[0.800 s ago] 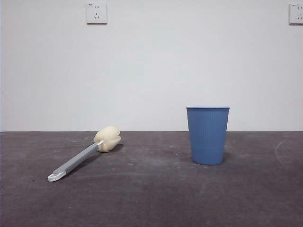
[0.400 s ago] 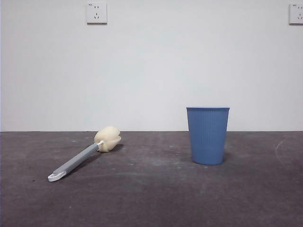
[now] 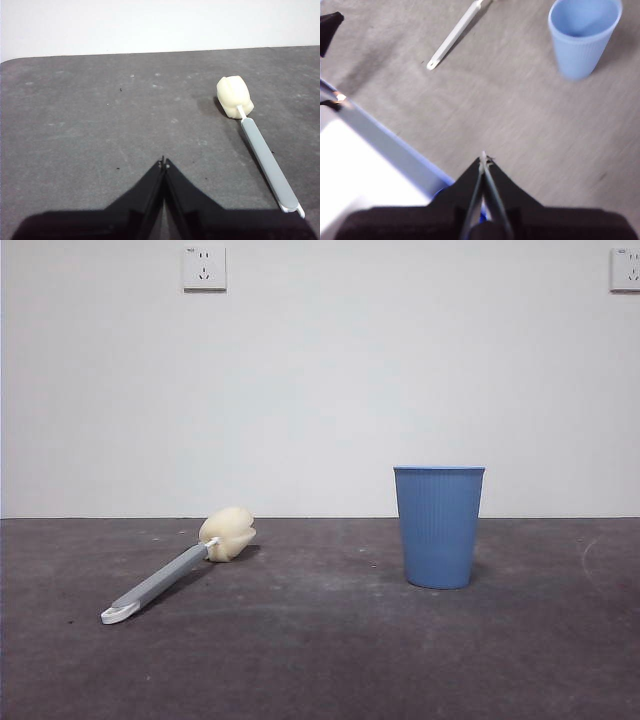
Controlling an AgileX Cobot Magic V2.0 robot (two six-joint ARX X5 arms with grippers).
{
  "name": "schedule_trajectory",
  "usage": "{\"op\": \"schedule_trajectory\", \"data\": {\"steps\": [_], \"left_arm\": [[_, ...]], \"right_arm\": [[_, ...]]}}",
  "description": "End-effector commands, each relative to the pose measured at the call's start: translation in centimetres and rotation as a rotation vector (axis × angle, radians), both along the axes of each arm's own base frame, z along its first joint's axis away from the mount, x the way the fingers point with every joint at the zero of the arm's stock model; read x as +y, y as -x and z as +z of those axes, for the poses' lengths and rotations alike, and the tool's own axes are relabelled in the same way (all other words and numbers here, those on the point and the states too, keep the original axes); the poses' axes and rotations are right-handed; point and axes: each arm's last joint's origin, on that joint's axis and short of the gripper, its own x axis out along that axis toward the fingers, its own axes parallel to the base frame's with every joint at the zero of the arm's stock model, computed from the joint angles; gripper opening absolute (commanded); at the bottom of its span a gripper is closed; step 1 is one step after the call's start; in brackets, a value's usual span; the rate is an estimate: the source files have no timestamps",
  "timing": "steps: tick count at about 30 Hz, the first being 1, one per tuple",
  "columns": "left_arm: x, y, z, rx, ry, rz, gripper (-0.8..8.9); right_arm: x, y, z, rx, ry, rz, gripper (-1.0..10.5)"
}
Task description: Pick up the cup brush,pick up the cup,insert the brush into the cup,clean the cup,put the cup brush back,put the cup back to the fixed position on the table
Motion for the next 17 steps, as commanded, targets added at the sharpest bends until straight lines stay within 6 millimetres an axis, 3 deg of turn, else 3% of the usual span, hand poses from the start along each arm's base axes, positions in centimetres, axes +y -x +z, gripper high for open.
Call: {"op": "schedule_trajectory", "data": {"steps": [1,5,9,12,17], "left_arm": [[0.0,-0.1,-0.4,0.01,0.01,0.006,-0.03],[0.0,-0.1,-0.4,0.01,0.01,0.006,-0.04],[0.0,-0.1,-0.4,0.01,0.01,0.007,-0.04],[0.0,-0.1,-0.4,0.01,0.01,0.006,-0.04],[0.0,-0.1,-0.4,0.01,0.01,0.007,-0.04]], "right_arm": [[-0.3,-0.2,1.5,-0.261,0.017,0.009,0.0],[-1.2,0.1,3.6,-0.513,-0.053,-0.053,0.0],[-2.4,0.7,3.7,-0.633,-0.026,-0.2,0.0],[-3.0,0.9,2.8,-0.711,-0.038,-0.27,0.0],[-3.9,1.2,-0.9,-0.858,-0.075,-0.362,0.0]]}}
